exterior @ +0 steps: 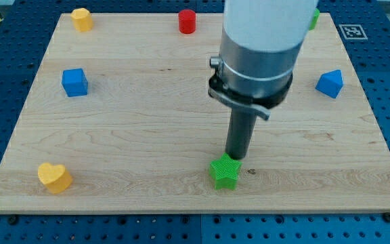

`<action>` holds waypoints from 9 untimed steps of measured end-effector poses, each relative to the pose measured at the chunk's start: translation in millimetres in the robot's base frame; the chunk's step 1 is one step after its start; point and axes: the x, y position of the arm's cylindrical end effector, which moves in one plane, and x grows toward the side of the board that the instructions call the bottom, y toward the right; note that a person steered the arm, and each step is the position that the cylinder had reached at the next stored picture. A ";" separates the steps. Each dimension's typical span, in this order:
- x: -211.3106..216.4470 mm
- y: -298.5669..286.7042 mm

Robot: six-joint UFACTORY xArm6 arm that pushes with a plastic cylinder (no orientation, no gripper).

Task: Push the red star to the bottom right of the board

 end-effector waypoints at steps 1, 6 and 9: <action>-38.0 -15.8; -197.1 -6.0; -158.4 7.5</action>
